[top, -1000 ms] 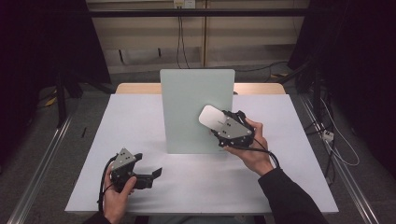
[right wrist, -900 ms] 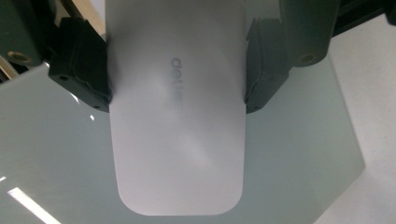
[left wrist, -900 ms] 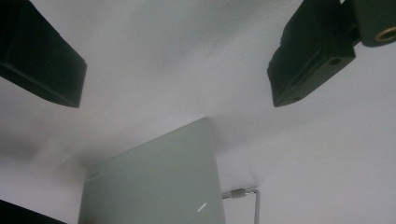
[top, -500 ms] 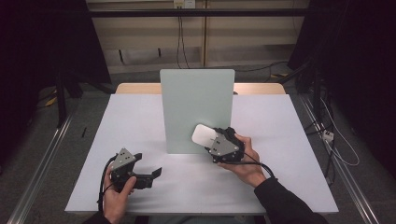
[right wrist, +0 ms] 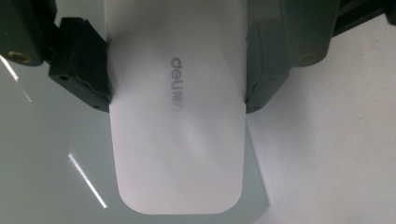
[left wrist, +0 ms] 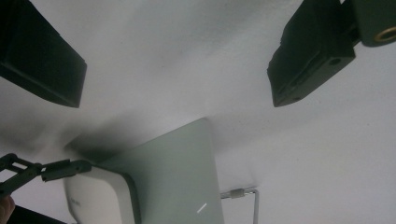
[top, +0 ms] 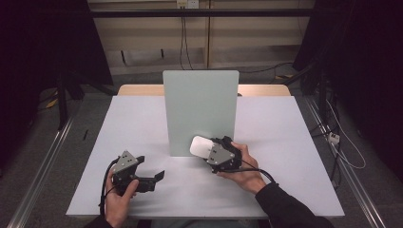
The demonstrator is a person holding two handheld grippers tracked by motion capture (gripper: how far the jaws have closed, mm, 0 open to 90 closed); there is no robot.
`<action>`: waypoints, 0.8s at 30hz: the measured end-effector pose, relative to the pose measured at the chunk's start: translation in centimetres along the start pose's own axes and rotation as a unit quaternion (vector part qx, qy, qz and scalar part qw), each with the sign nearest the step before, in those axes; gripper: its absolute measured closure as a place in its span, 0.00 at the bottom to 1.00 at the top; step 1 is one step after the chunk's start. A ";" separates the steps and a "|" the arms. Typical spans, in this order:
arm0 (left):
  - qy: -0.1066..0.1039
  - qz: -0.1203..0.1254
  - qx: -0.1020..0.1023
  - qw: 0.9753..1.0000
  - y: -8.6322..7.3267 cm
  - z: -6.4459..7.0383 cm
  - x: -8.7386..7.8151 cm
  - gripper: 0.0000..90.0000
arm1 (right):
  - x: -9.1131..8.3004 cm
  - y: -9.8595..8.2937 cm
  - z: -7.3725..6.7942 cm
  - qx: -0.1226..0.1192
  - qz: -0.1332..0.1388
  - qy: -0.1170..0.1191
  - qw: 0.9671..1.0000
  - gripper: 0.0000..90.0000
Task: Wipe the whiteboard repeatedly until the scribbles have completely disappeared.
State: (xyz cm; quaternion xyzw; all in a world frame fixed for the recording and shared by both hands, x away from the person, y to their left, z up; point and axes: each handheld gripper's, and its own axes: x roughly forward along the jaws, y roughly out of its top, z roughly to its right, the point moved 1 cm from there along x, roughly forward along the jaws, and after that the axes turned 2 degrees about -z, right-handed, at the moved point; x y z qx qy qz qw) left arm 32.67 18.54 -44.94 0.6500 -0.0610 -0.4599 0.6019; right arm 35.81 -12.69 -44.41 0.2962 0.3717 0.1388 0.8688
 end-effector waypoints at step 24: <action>0.000 0.001 0.002 1.000 0.0 0.0 -0.1 0.05 | -2.6 -0.5 3.4 0.028 0.016 -0.063 0.997 0.35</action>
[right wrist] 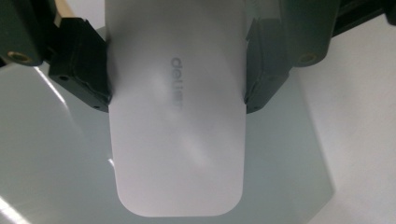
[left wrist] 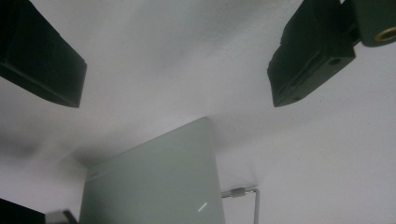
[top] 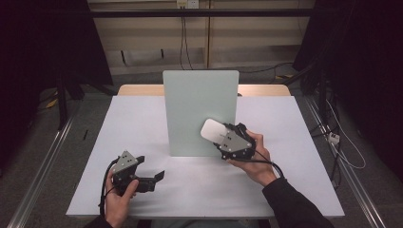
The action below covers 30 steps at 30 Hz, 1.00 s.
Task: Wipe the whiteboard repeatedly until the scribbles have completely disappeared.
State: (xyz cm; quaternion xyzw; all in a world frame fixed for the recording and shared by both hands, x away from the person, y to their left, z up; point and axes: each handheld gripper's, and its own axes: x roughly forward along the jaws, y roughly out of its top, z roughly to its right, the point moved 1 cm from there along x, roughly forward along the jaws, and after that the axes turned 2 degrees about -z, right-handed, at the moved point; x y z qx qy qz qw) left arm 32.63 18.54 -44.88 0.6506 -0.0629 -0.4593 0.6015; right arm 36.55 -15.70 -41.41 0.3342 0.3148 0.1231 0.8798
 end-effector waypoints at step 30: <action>0.000 0.002 -0.003 1.000 -0.1 -0.1 0.0 0.05 | -1.9 -1.4 2.5 0.049 0.026 -0.032 0.998 0.35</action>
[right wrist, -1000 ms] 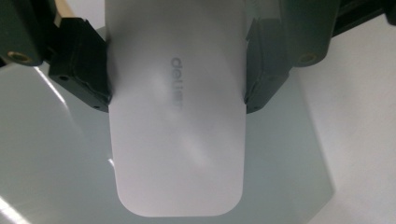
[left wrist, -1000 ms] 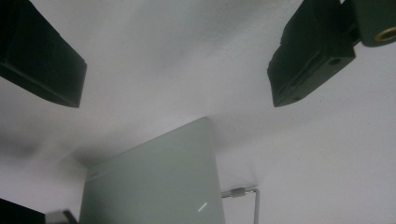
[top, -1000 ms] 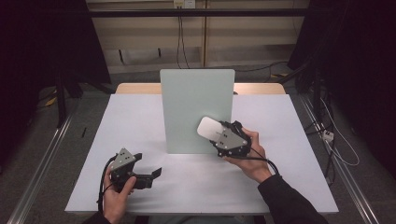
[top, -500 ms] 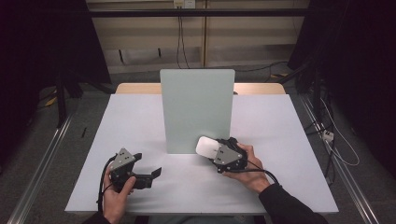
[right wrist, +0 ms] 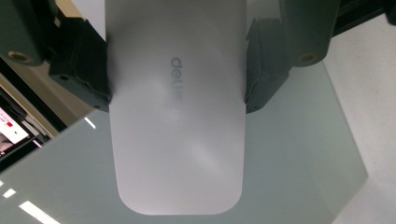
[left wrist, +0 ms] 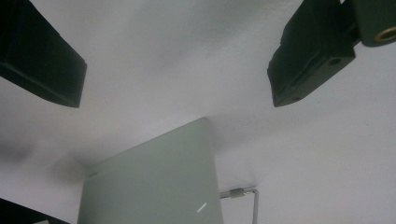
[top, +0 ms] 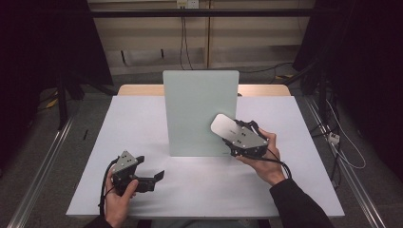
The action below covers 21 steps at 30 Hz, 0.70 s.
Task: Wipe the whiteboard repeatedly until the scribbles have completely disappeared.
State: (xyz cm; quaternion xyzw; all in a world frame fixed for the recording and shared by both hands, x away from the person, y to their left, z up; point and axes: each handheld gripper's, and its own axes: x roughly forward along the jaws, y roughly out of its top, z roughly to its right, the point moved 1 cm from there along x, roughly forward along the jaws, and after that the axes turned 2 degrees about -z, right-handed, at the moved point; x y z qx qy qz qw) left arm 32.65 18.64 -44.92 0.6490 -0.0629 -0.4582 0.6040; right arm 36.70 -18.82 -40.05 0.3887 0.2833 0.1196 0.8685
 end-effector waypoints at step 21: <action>-0.001 -0.001 -0.004 1.000 0.0 -0.2 0.1 0.05 | -0.7 -0.1 -0.6 0.080 -0.011 0.072 0.994 0.35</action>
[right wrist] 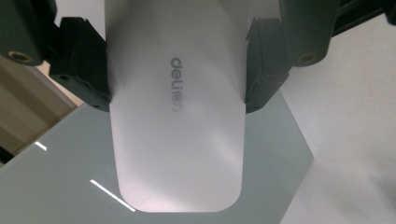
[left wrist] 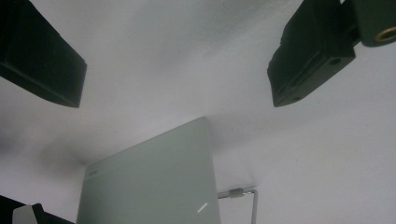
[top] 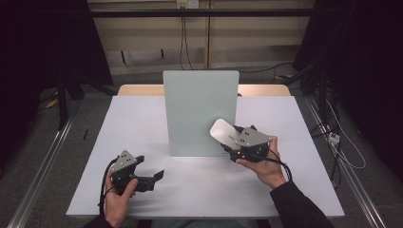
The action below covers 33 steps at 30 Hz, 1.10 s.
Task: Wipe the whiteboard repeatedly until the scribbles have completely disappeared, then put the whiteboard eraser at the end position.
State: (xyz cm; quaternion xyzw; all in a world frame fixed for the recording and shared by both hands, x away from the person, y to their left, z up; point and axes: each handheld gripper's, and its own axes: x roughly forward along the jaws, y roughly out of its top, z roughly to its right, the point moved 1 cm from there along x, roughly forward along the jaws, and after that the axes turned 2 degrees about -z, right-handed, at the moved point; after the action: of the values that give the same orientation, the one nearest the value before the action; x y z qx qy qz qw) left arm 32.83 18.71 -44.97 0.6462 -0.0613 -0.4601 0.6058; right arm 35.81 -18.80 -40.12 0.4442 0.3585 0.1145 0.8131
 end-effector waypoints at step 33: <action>-0.006 0.001 0.004 1.000 0.1 0.3 -0.3 0.05 | -1.0 -1.1 -0.8 0.096 -0.065 0.101 0.988 0.35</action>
State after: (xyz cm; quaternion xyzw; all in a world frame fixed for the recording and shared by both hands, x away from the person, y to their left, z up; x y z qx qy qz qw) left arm 32.49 18.63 -44.73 0.6459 -0.0676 -0.4629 0.6032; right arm 34.40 -19.48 -40.82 0.4822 0.4763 0.0710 0.7318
